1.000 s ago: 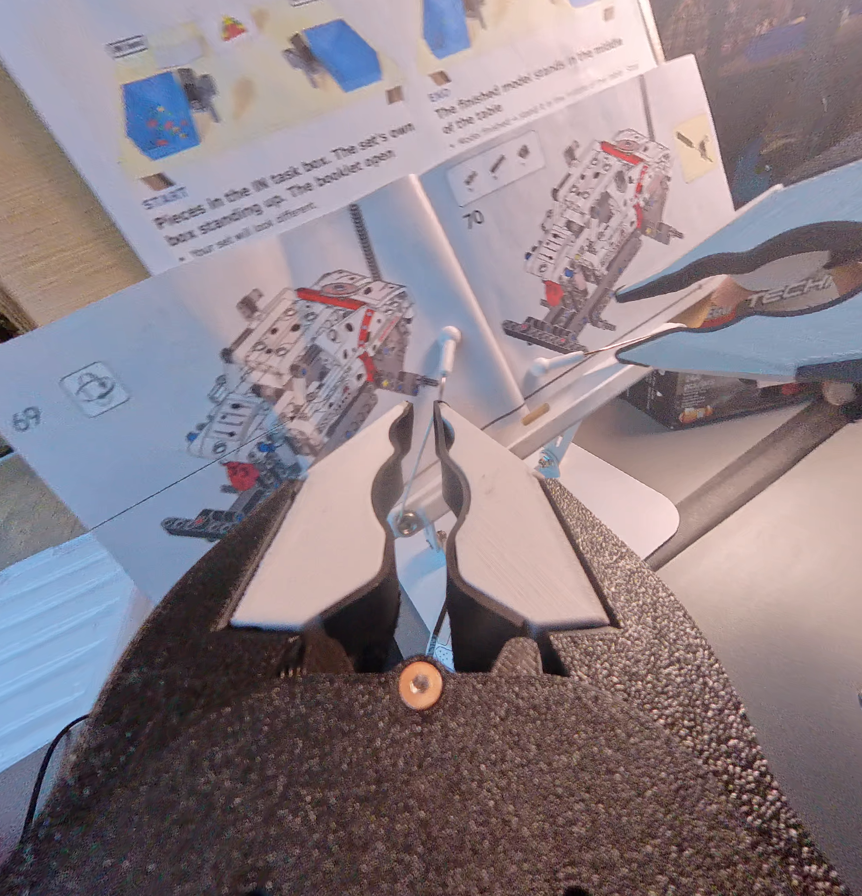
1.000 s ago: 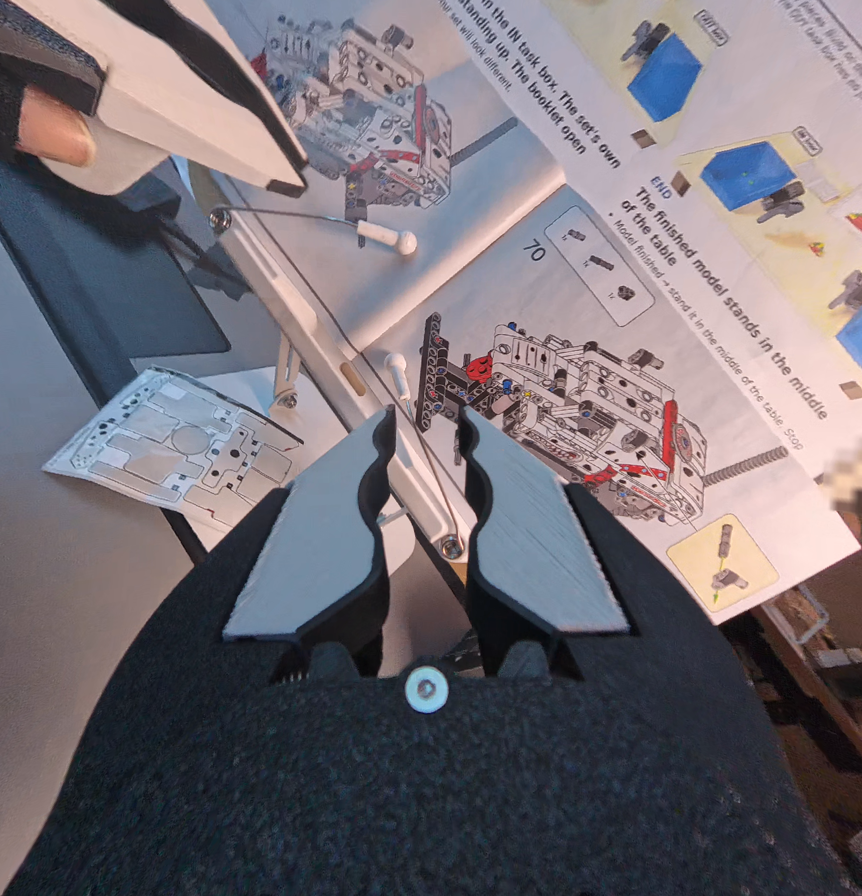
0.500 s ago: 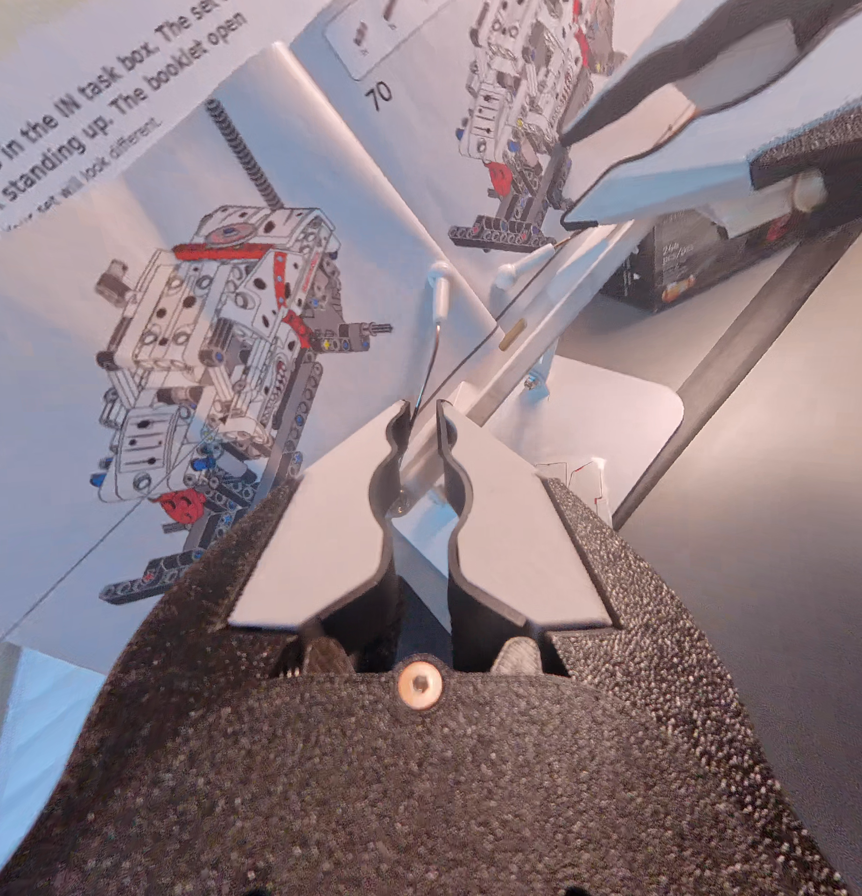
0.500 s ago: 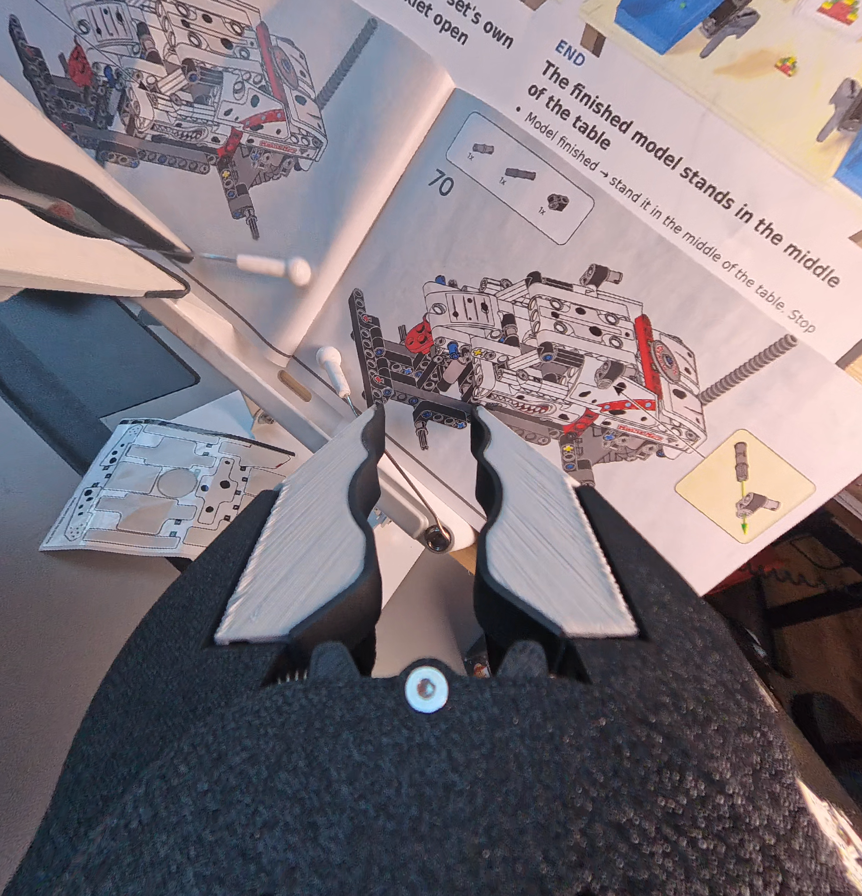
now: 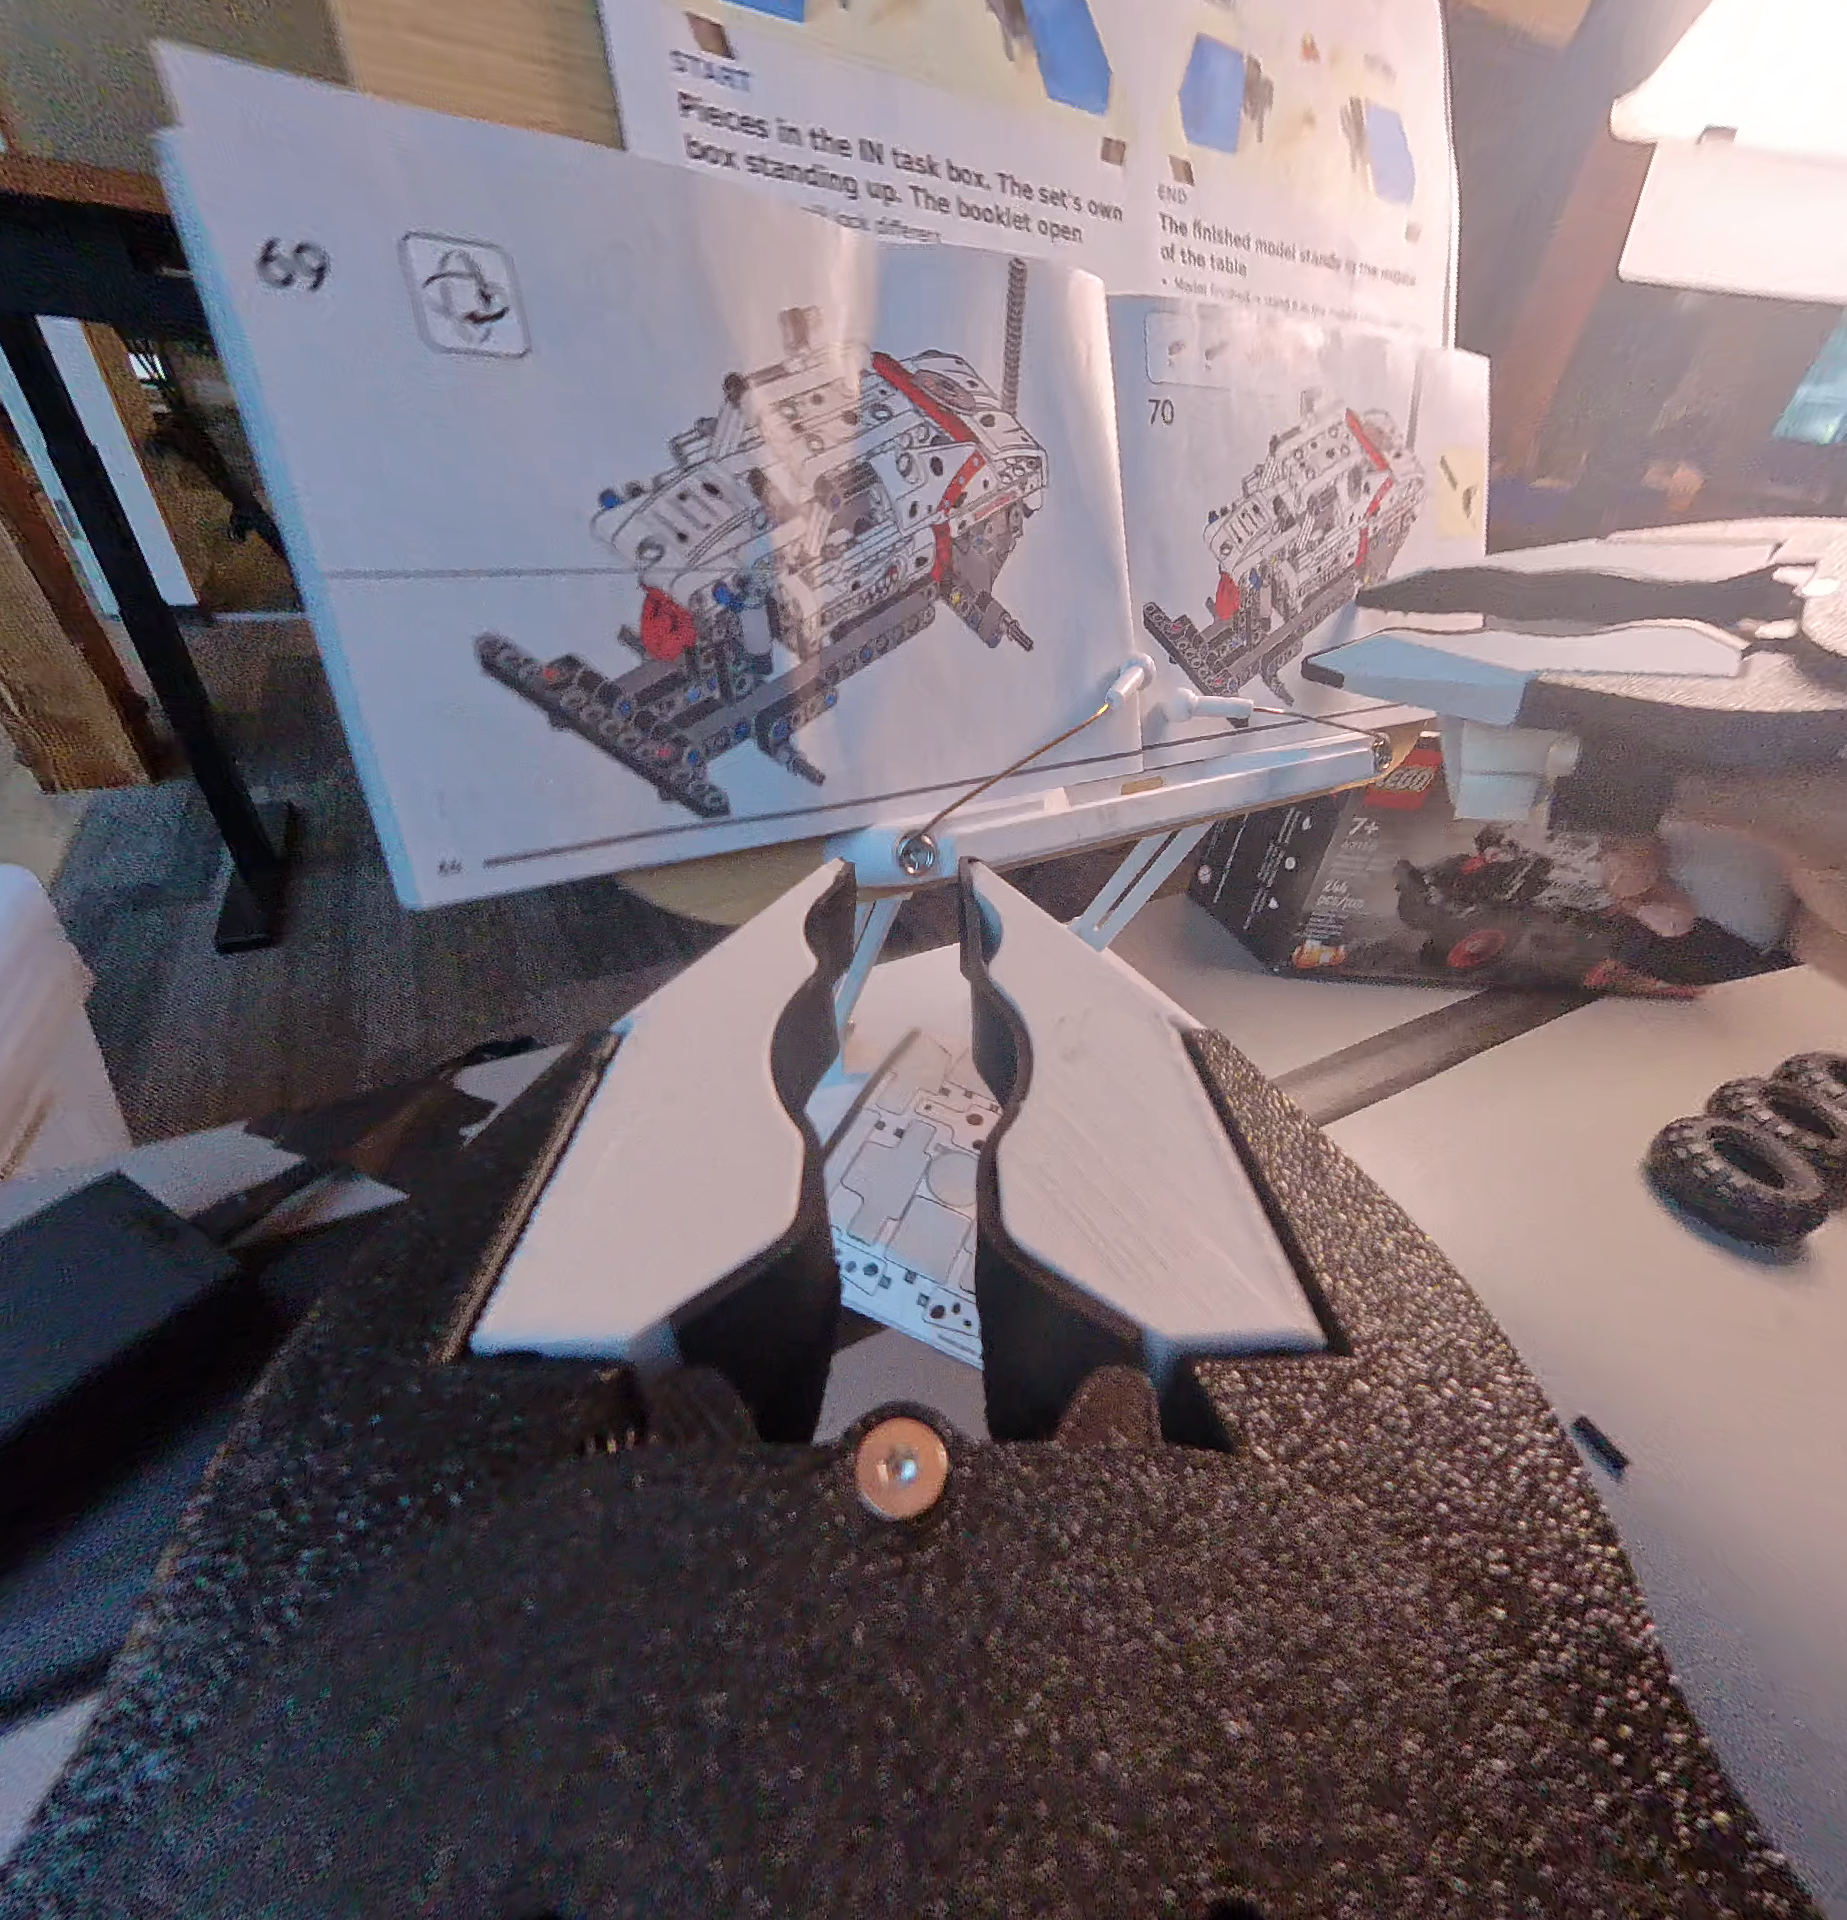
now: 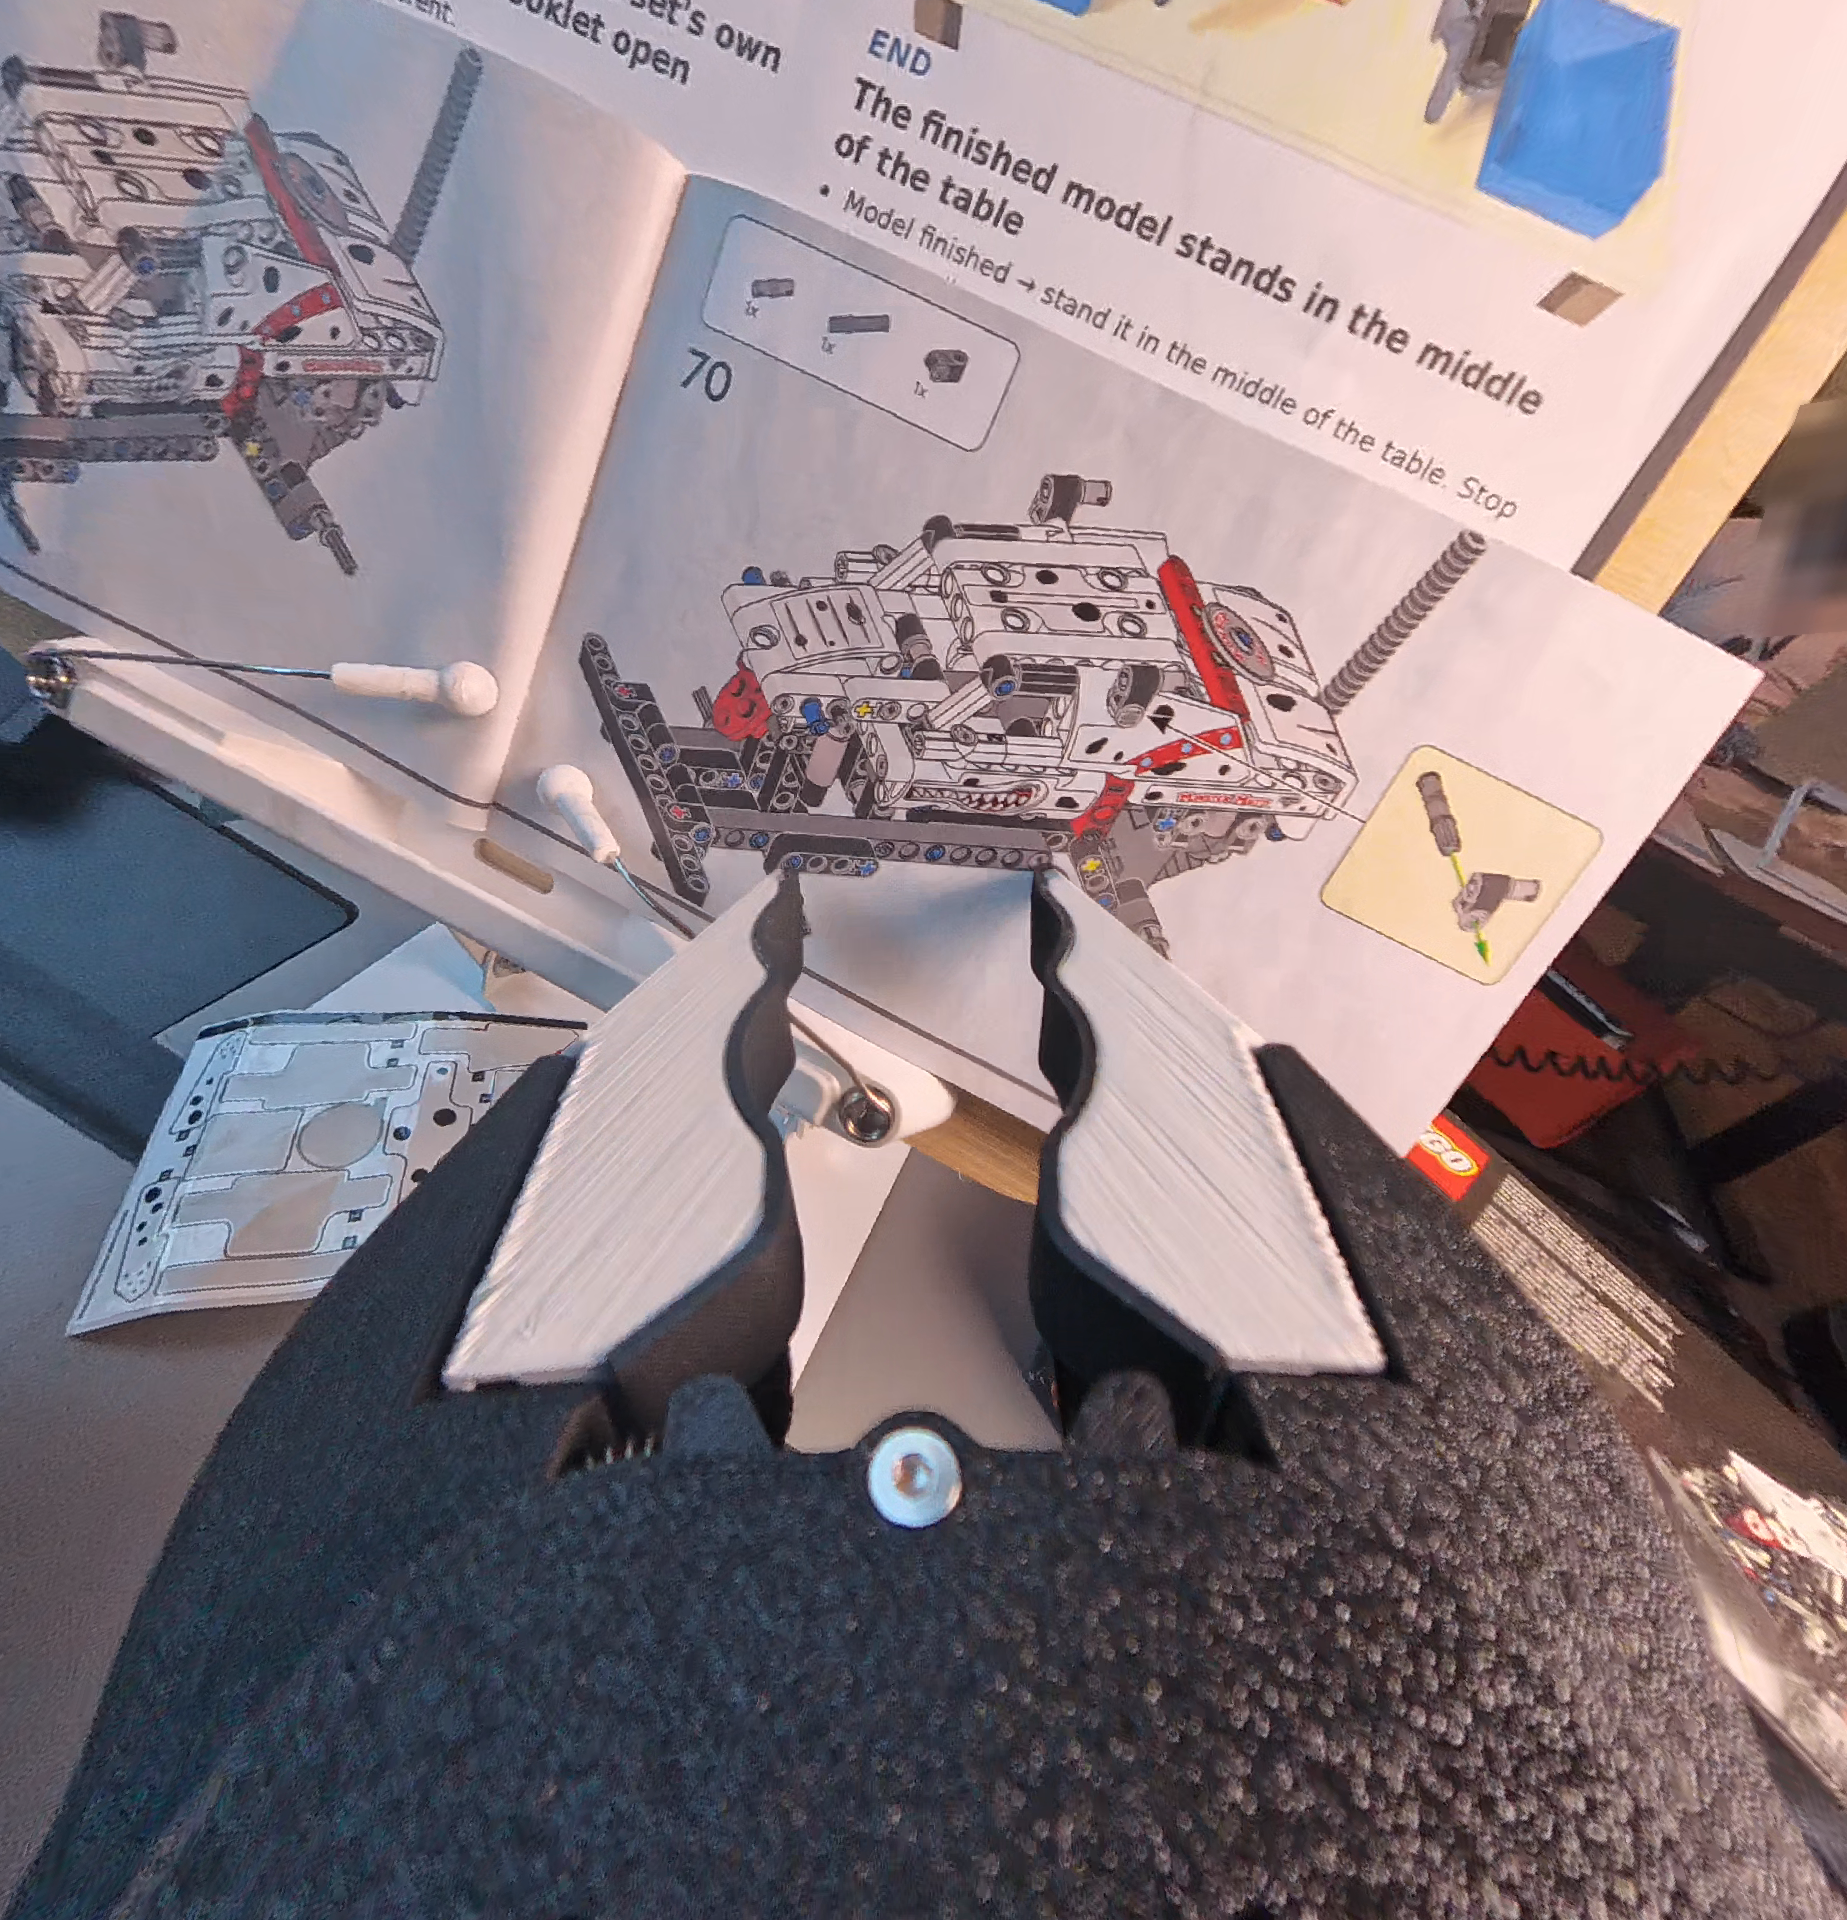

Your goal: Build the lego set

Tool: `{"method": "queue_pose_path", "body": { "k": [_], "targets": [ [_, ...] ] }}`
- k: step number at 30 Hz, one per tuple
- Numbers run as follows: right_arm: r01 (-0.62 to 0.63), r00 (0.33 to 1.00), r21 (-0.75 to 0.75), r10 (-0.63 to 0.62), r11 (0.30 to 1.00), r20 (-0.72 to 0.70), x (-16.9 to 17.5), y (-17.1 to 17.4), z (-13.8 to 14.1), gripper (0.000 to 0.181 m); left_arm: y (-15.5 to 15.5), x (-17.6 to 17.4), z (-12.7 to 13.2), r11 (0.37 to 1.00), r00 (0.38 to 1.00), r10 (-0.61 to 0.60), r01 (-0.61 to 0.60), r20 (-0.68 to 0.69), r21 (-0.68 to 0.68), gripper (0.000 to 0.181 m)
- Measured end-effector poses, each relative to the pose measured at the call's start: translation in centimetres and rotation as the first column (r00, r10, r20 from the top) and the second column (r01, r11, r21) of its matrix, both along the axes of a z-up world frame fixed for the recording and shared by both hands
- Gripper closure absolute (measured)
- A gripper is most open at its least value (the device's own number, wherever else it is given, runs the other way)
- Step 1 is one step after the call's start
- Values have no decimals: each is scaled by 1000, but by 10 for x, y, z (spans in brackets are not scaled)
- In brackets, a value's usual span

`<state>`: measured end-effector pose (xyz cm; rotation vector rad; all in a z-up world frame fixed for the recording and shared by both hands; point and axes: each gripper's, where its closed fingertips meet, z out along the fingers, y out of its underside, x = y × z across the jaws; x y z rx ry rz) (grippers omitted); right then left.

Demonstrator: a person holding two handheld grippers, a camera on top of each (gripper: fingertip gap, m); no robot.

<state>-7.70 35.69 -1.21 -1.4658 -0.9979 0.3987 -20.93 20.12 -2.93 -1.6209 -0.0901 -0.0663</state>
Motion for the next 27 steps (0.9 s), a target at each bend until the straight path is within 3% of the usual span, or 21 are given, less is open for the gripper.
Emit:
{"method": "queue_pose_path", "body": {
  "k": [3, 6, 10, 14, 17, 22, 25, 27],
  "targets": [
    [12, 1000, 14, -12, 1000, -11, -1, 0, 0, 137, -27, 0, -8, 1000, 996, 1, -3, 86, 17, 161],
    [-14, 996, -2, 14, 1000, -92, 3, -17, 12, 135, -53, 7, -11, 1000, 997, -22, 22, 73, 10, 156],
    [-199, 949, -26, 185, 980, -257, 20, -99, 33, 135, -98, 31, -7, 997, 997, -72, 72, 4, 22, 148],
    [-345, 920, -26, 332, 938, -206, 64, -188, 10, 133, -152, 70, -19, 985, 982, -175, 173, -71, -27, 141],
    [-383, 915, -69, 368, 921, -165, 114, -236, -18, 132, -201, 97, -34, 969, 964, -247, 242, -101, -59, 142],
    [-287, 952, -168, 261, 943, -162, 203, -281, -68, 127, -262, 128, -66, 952, 946, -300, 289, -121, -100, 144],
    [-173, 977, -188, 145, 967, -155, 245, -291, -90, 121, -274, 140, -71, 933, 932, -352, 343, -83, -111, 142],
    [-114, 983, -166, 87, 980, -161, 264, -291, -89, 121, -273, 138, -66, 933, 931, -356, 348, -79, -93, 141]
  ]
}}
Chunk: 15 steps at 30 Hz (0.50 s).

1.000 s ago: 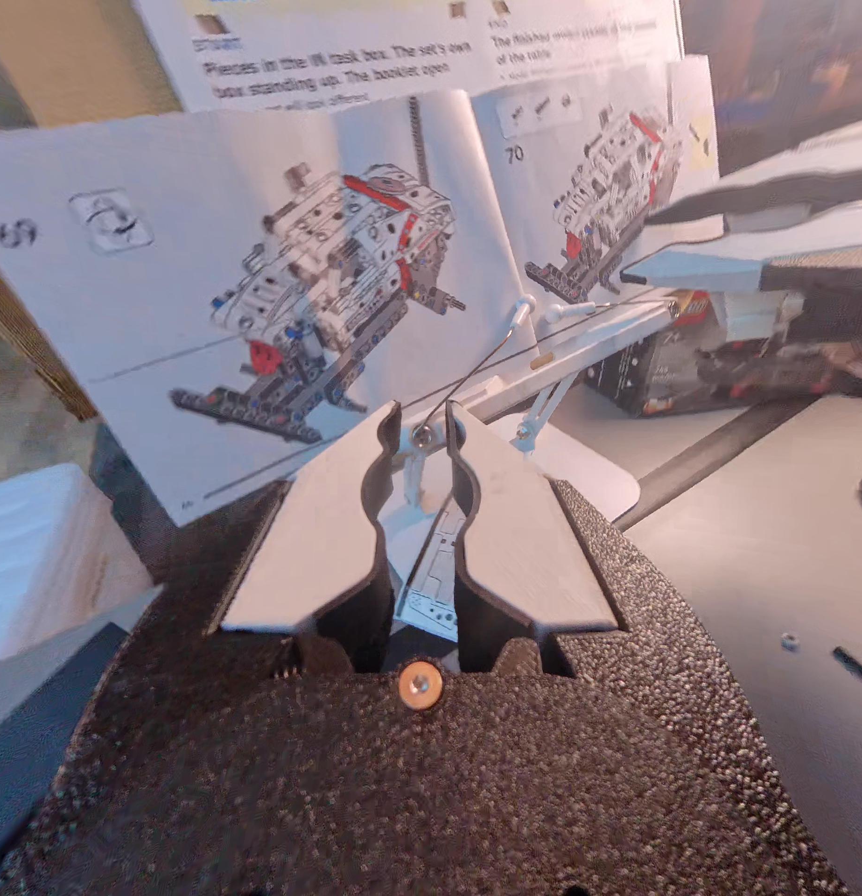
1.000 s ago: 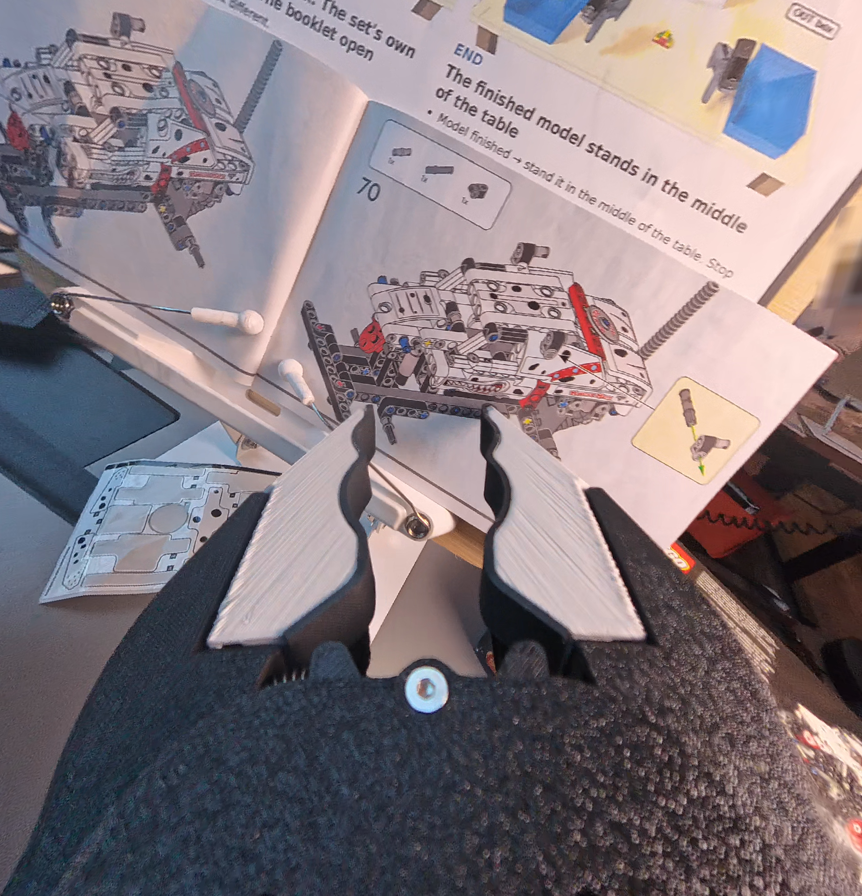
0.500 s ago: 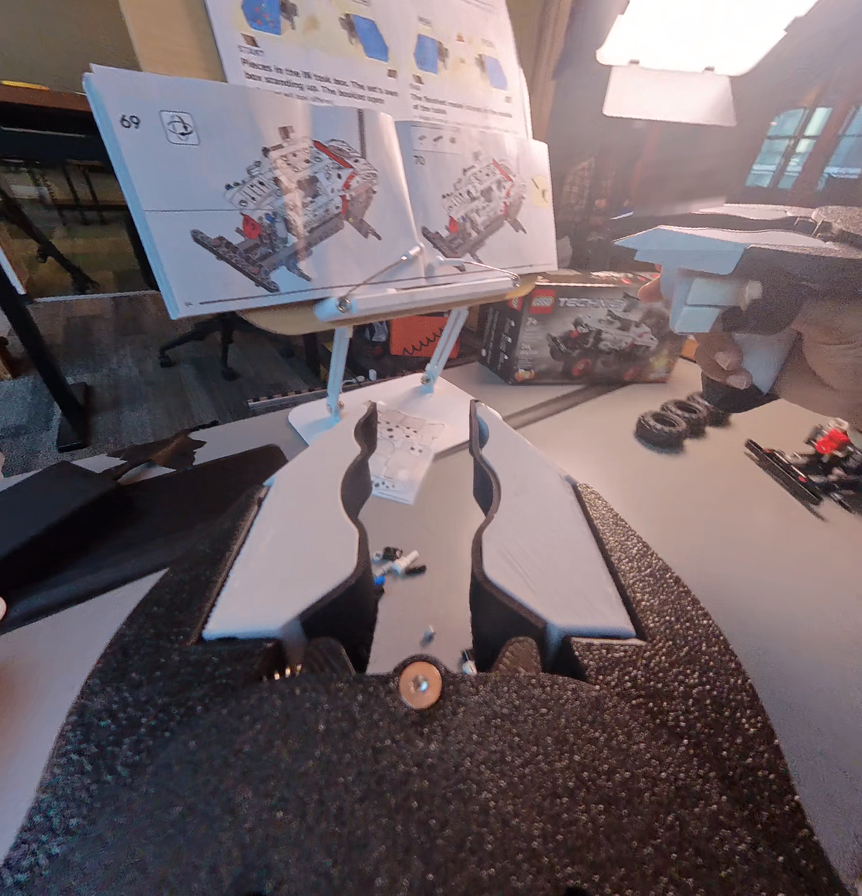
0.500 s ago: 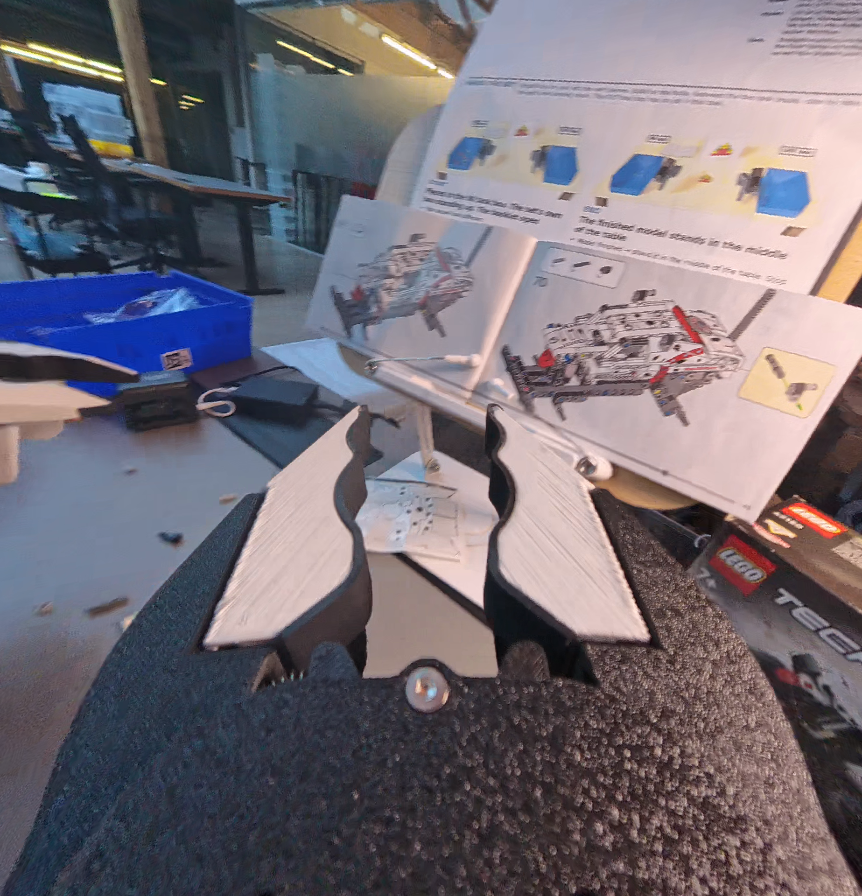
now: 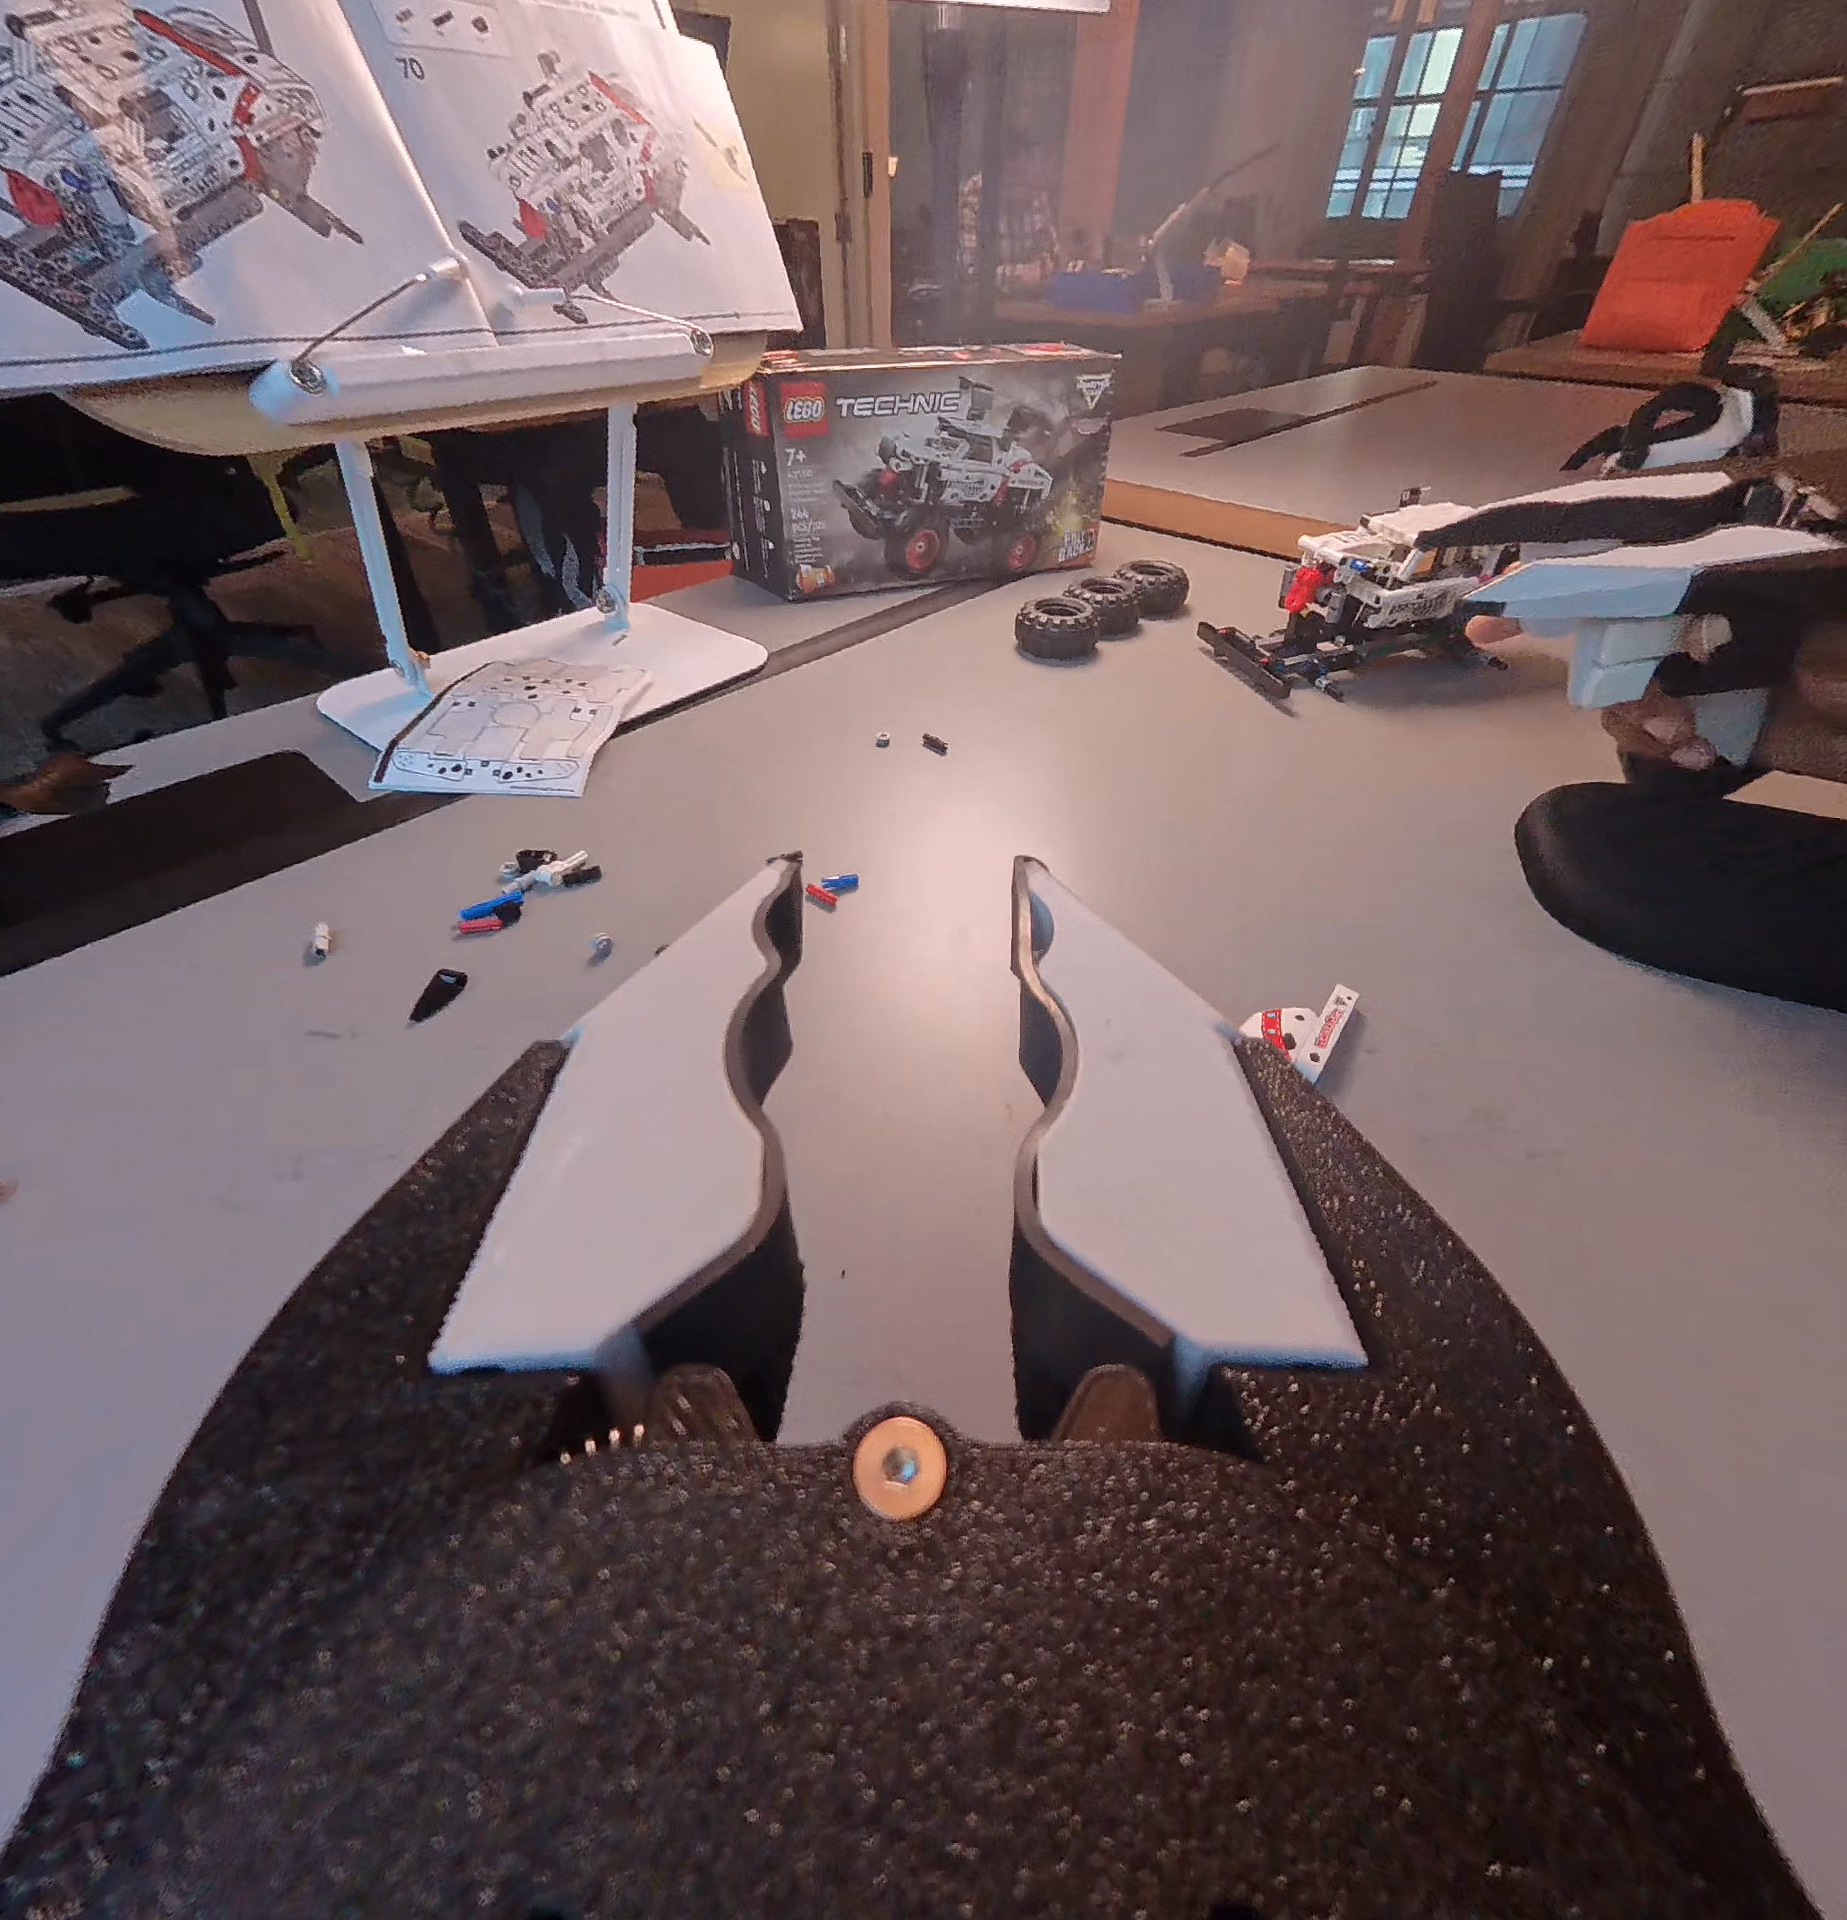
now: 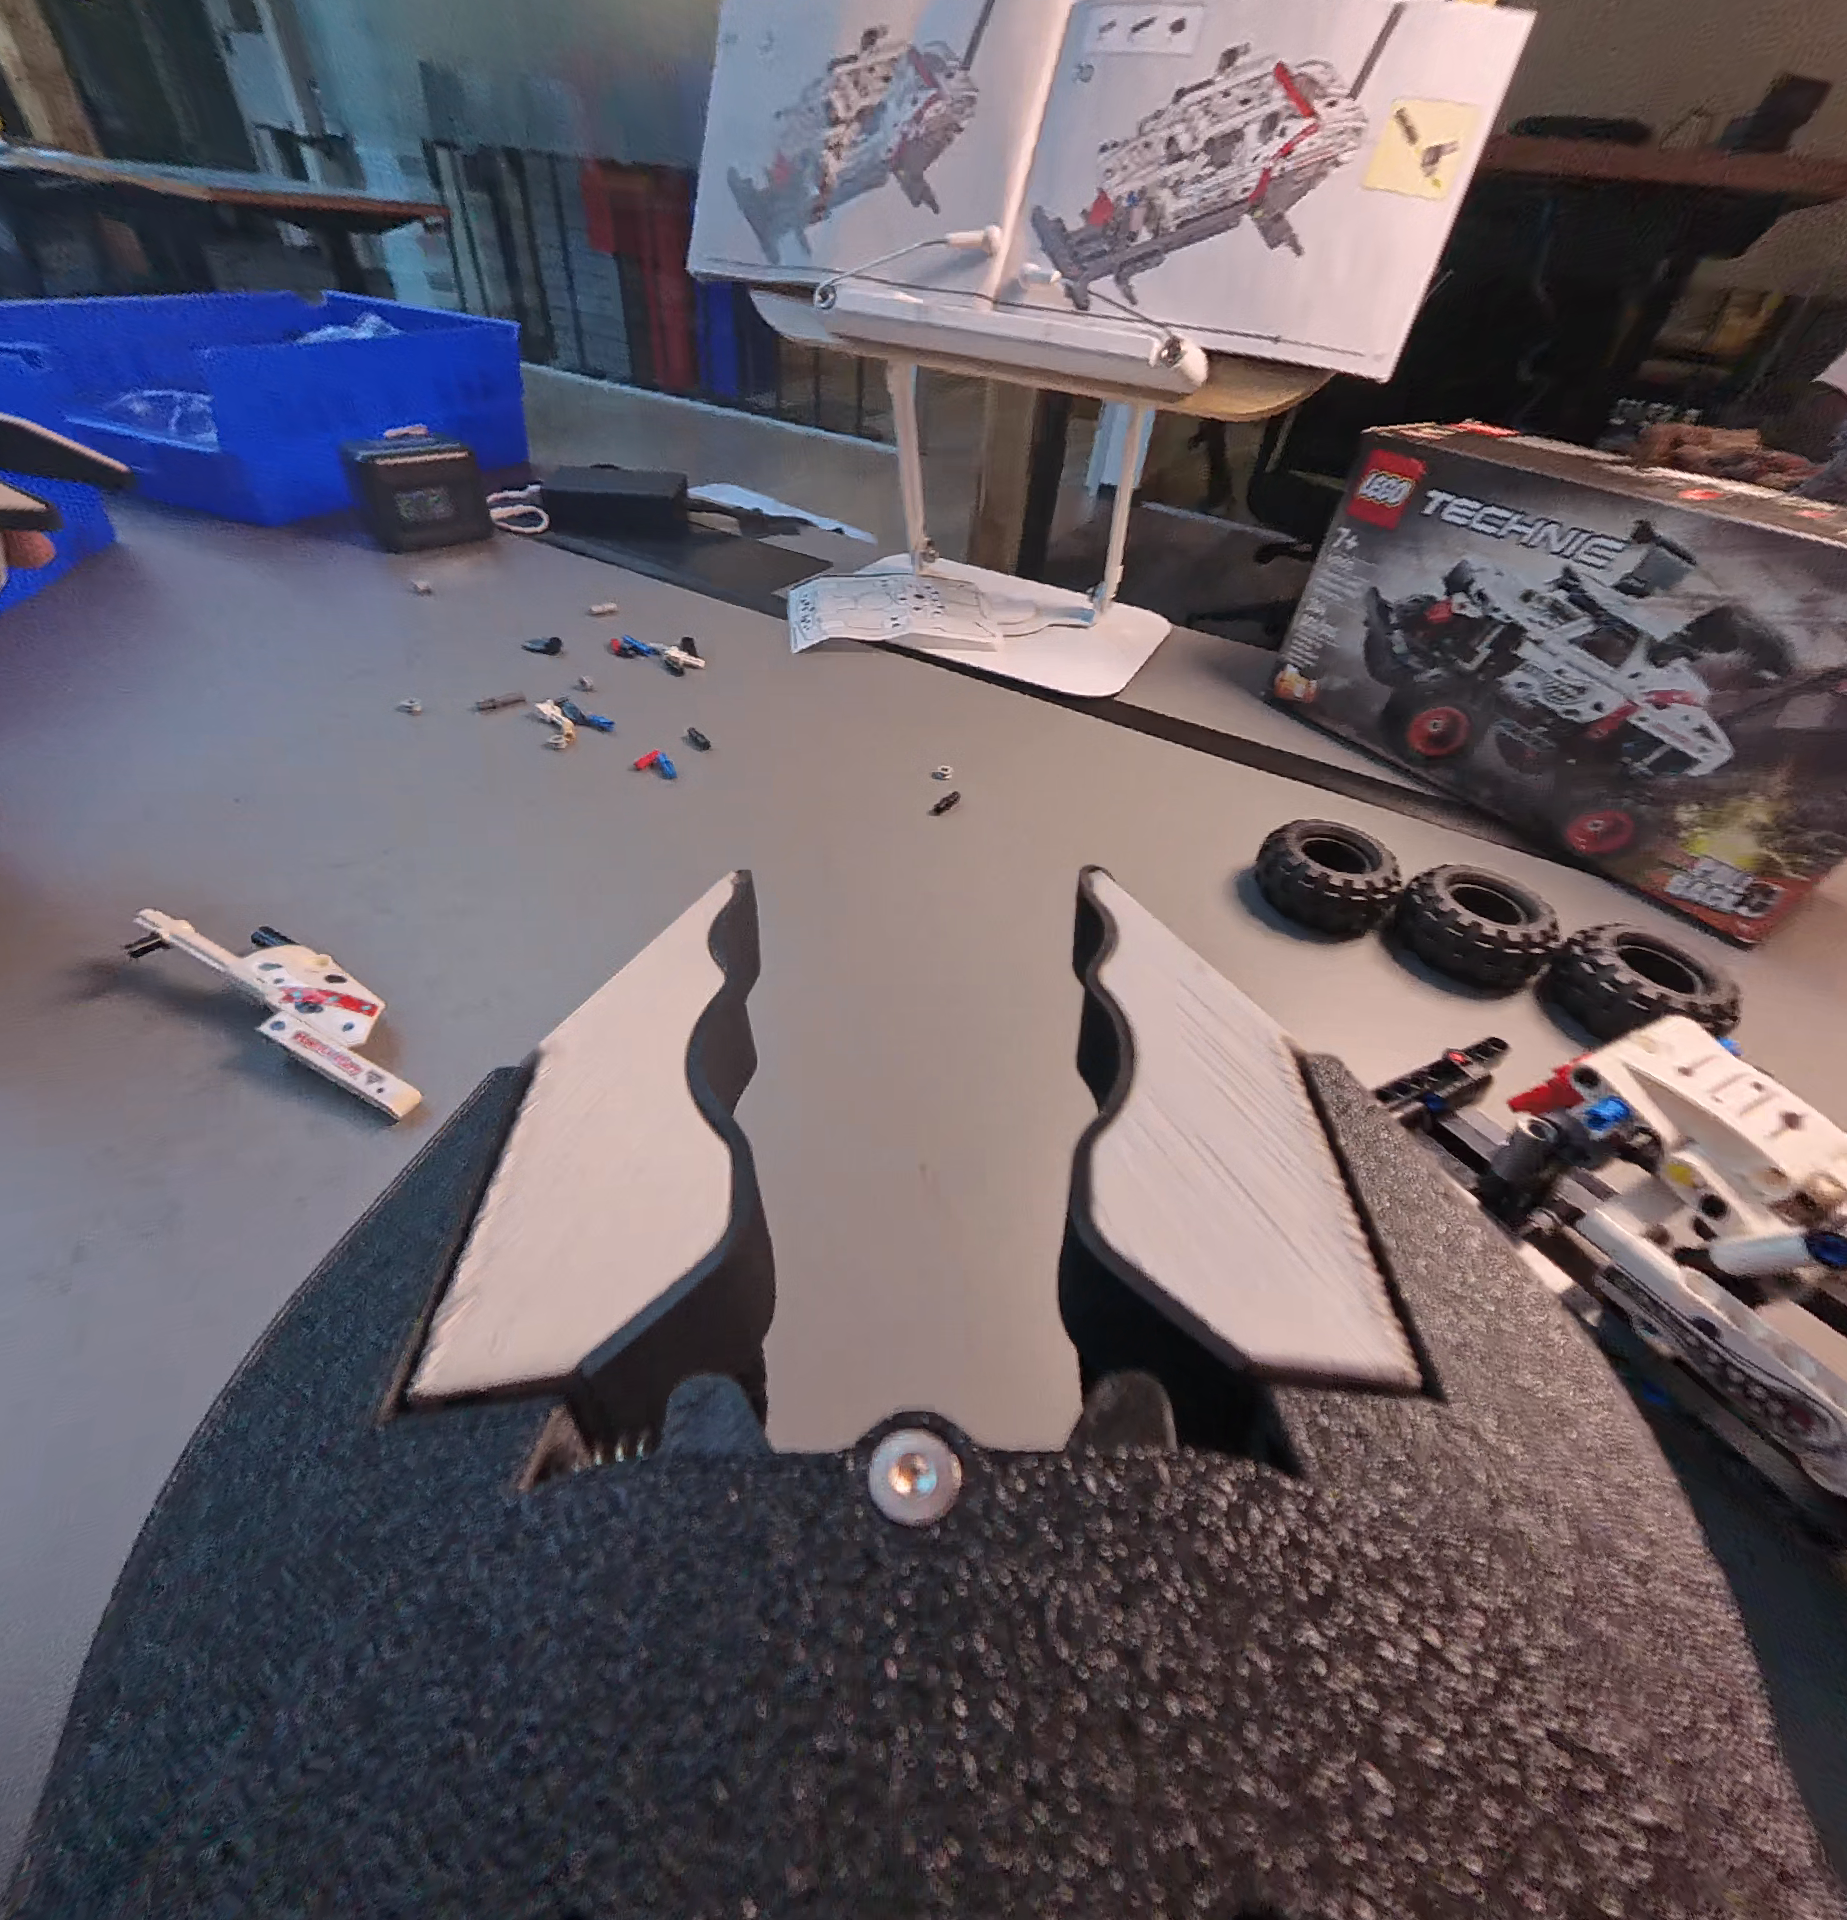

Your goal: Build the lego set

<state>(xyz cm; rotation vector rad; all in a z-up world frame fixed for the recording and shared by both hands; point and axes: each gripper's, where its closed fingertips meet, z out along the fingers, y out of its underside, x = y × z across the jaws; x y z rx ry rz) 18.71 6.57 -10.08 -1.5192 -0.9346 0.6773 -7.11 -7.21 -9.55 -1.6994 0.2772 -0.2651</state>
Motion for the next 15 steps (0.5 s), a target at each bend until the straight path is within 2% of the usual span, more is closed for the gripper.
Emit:
{"method": "queue_pose_path", "body": {
  "k": [3, 5, 8, 9, 11, 15],
  "targets": [
    [63, 997, 63, -66, 996, 48, 24, 13, 11, 120, -2, 4, 6, 999, 995, -43, 43, 94, 11, 141],
    [79, 983, 127, -99, 989, 156, 46, 27, 19, 119, -3, 8, 1, 998, 996, -56, 57, 73, -8, 141],
    [108, 924, 248, -189, 963, 332, 94, 58, 39, 123, -4, 15, -2, 997, 997, -69, 69, 27, -15, 142],
    [95, 899, 274, -201, 957, 390, 108, 67, 46, 126, -4, 18, -3, 997, 997, -76, 76, 23, -19, 142],
    [32, 833, 227, -152, 973, 532, 130, 81, 50, 126, -3, 21, -6, 996, 996, -86, 86, 10, -31, 142],
    [-53, 623, 42, 0, 998, 782, 162, 114, 26, 119, -1, 27, -14, 992, 994, -108, 107, -19, -59, 142]
  ]
}}
